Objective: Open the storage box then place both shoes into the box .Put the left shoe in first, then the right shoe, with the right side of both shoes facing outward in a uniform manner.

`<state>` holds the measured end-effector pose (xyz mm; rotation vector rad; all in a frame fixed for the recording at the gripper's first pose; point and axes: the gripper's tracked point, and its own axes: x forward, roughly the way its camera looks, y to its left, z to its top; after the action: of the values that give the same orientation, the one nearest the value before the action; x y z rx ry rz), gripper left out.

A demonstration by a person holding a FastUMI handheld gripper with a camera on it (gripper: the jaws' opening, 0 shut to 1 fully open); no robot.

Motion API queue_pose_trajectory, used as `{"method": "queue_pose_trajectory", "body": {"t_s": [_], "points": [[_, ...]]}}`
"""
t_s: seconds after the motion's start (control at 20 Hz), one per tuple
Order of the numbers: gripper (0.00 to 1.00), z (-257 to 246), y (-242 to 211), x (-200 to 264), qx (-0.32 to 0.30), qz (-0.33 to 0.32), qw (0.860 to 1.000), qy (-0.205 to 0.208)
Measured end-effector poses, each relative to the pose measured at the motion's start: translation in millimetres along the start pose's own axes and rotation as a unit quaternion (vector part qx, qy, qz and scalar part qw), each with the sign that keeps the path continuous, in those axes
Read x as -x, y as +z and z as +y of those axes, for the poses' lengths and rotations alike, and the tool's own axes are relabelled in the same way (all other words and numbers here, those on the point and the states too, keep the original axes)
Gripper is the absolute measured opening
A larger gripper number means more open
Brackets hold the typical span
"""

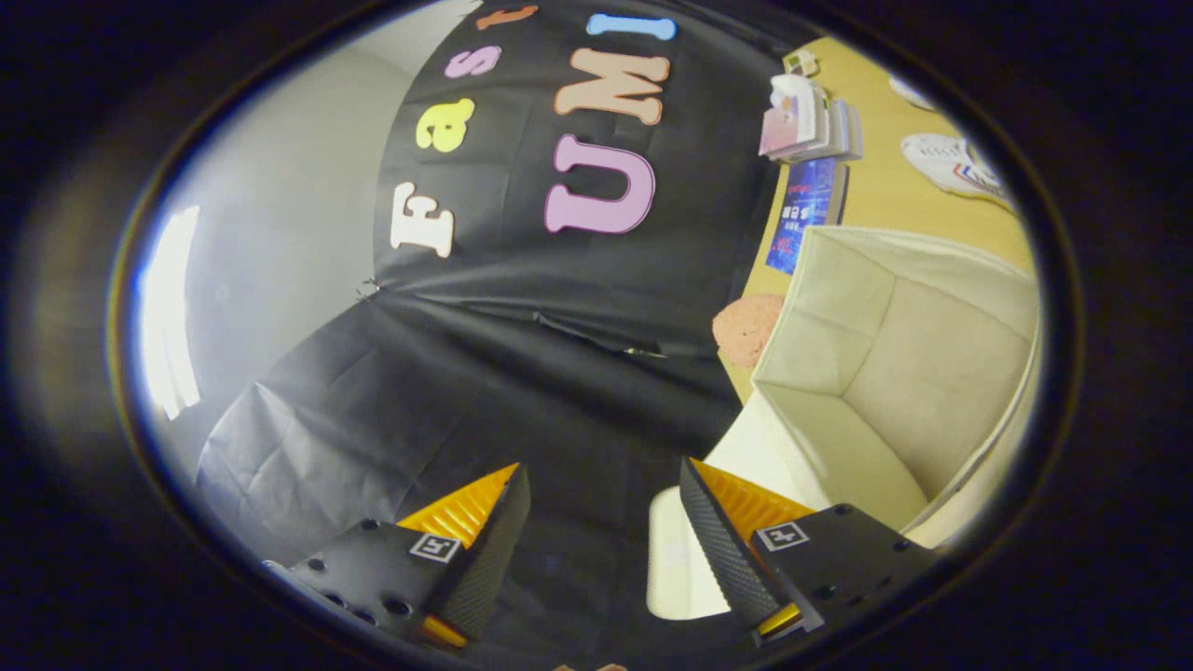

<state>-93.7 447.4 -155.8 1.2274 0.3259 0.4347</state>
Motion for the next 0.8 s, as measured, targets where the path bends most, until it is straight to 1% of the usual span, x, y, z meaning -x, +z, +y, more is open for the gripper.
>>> {"method": "queue_pose_trajectory", "body": {"t_s": [0.2, 0.35, 0.5, 0.65, 0.7, 0.8], "points": [[0.98, -13, 50, 17, 0.063, -0.009, 0.998, -0.022], [0.98, -31, 101, 37, 0.117, -0.021, 0.991, -0.059], [0.99, -54, 155, 62, 0.153, -0.044, 0.983, -0.095], [0.99, -97, 198, 85, 0.182, -0.062, 0.97, -0.147], [0.99, -117, 210, 94, 0.194, -0.063, 0.964, -0.171], [0.99, -155, 237, 118, 0.22, -0.067, 0.945, -0.234]]}}
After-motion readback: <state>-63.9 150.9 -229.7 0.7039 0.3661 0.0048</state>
